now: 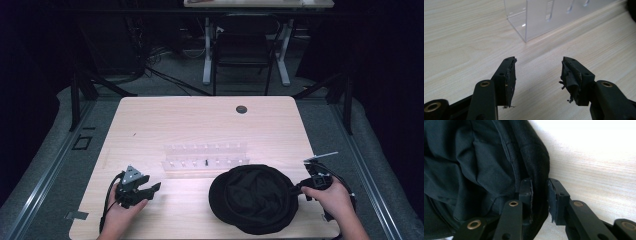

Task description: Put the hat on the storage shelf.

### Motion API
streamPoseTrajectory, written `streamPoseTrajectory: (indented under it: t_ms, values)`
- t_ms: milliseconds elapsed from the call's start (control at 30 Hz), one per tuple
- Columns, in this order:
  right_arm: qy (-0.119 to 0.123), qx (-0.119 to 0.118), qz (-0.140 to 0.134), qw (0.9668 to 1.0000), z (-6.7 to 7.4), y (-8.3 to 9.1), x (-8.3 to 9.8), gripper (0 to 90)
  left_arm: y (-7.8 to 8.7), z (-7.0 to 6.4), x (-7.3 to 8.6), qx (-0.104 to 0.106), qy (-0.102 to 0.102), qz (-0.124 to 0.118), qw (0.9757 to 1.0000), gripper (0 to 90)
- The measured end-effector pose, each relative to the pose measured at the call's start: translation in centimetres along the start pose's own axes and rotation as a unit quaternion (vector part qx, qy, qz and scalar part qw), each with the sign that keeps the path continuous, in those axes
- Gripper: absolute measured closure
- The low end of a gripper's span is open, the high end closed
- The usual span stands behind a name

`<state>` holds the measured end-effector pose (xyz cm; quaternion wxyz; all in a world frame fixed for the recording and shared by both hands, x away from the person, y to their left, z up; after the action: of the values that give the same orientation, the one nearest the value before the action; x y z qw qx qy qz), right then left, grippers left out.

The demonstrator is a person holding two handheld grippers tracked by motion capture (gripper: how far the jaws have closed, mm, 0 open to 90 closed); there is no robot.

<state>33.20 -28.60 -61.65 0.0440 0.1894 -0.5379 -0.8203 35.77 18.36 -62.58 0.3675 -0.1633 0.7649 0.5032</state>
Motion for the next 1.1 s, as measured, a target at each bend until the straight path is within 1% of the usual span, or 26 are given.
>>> streamPoseTrajectory:
  t_ms: [33,67,100,133,200,233,267,300,333,367,400,433,467,500,567,600,667,733,800,833,933,967,1000,1033,1067,1100]
  values:
    - [0.001,0.003,0.010,0.9999,0.03,-0.23,-0.09,74.7,-0.02,-0.04,0.01,0.001,0.000,0.000,1.0000,45.5]
    - [0.001,0.003,0.010,0.9999,0.03,-0.23,-0.09,74.7,-0.02,-0.04,0.01,0.001,0.000,0.000,1.0000,45.5]
    - [0.009,0.000,0.020,0.9998,0.00,-0.15,-0.02,74.9,-0.01,-0.04,0.01,0.001,-0.002,0.001,1.0000,45.5]
    - [0.005,-0.002,0.022,0.9997,0.06,-0.22,-0.18,74.9,-0.02,-0.05,0.03,0.001,-0.002,0.001,1.0000,45.5]
    - [0.010,-0.004,0.031,0.9995,-0.09,-0.21,-0.31,74.9,-0.06,-0.05,0.04,0.000,-0.002,0.002,1.0000,45.5]
    - [0.013,-0.013,0.039,0.9991,-0.15,-0.17,-0.45,74.8,-0.06,-0.06,0.05,0.000,-0.003,0.002,1.0000,45.6]
    - [0.013,-0.013,0.039,0.9991,-0.15,-0.17,-0.45,74.8,-0.07,-0.07,0.05,0.000,-0.003,0.002,1.0000,45.6]
    - [0.006,-0.015,0.034,0.9993,-0.09,-0.29,-0.57,74.9,-0.06,-0.07,0.04,0.001,-0.003,0.002,1.0000,45.5]
    - [0.014,-0.015,0.041,0.9989,-0.20,-0.30,-0.53,75.2,-0.07,-0.07,0.05,0.001,-0.003,0.002,1.0000,45.5]
    - [0.012,-0.018,0.039,0.9990,-0.10,-0.38,-0.64,75.5,-0.08,-0.08,0.05,0.001,-0.003,0.002,1.0000,45.5]
    - [0.024,-0.022,0.053,0.9981,-0.34,-0.40,-0.52,75.6,-0.08,-0.09,0.06,0.001,-0.004,0.003,1.0000,45.5]
    - [0.024,-0.022,0.053,0.9981,-0.34,-0.40,-0.52,75.6,-0.07,-0.10,0.09,0.001,-0.003,0.004,1.0000,45.5]
    - [0.017,-0.025,0.042,0.9987,-0.28,-0.63,-0.63,75.7,-0.07,-0.12,0.12,0.001,-0.004,0.006,1.0000,45.5]
    - [0.011,-0.029,0.039,0.9988,-0.19,-0.81,-0.75,76.0,-0.09,-0.16,0.13,0.002,-0.004,0.006,1.0000,45.6]
    - [0.019,-0.028,0.050,0.9981,-0.34,-0.84,-0.65,76.6,-0.13,-0.19,0.13,0.001,-0.003,0.005,1.0000,45.5]
    - [0.021,-0.033,0.053,0.9978,-0.28,-0.86,-0.67,77.4,-0.13,-0.18,0.12,0.001,-0.005,0.005,1.0000,45.5]
    - [0.025,-0.031,0.060,0.9974,-0.31,-0.86,-0.64,78.5,-0.13,-0.18,0.12,0.001,-0.005,0.005,1.0000,45.5]
    - [0.021,-0.032,0.060,0.9975,-0.18,-0.95,-0.69,80.0,-0.14,-0.16,0.12,0.000,-0.005,0.005,1.0000,45.5]
    - [0.022,-0.036,0.065,0.9970,-0.12,-0.97,-0.64,82.5,-0.15,-0.15,0.12,0.000,-0.006,0.005,1.0000,45.5]
    - [0.018,-0.035,0.061,0.9973,-0.06,-1.05,-0.69,83.5,-0.15,-0.17,0.13,0.000,-0.006,0.006,1.0000,45.5]
    - [0.018,-0.035,0.067,0.9970,-0.01,-1.04,-0.61,86.0,-0.13,-0.17,0.12,0.000,-0.005,0.005,1.0000,45.5]
    - [0.012,-0.040,0.062,0.9972,0.13,-1.05,-0.69,86.4,-0.13,-0.16,0.12,0.000,-0.005,0.005,1.0000,45.5]
    - [0.013,-0.046,0.068,0.9965,0.13,-0.90,-0.58,87.1,-0.13,-0.15,0.11,0.000,-0.005,0.005,1.0000,45.5]
    - [0.000,-0.050,0.056,0.9972,0.34,-1.03,-0.74,87.3,-0.14,-0.16,0.12,0.000,-0.004,0.004,1.0000,45.5]
    - [0.000,-0.050,0.056,0.9972,0.34,-1.03,-0.74,87.3,-0.16,-0.17,0.11,0.001,-0.003,0.003,1.0000,45.5]
    - [0.006,-0.056,0.064,0.9964,0.27,-0.70,-0.56,87.5,-0.13,-0.17,0.13,0.001,-0.003,0.005,1.0000,45.5]
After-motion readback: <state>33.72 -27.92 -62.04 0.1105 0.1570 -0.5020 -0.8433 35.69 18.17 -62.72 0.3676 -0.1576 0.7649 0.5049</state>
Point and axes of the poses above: each handheld gripper's, and its own axes: y roughly backward along the jaws, x roughly out of its underside, z roughly to its left, the point moved 10 cm from there along -y, roughly forward along the jaws, and after that the axes turned 13 degrees about y, right-handed, at the moved point
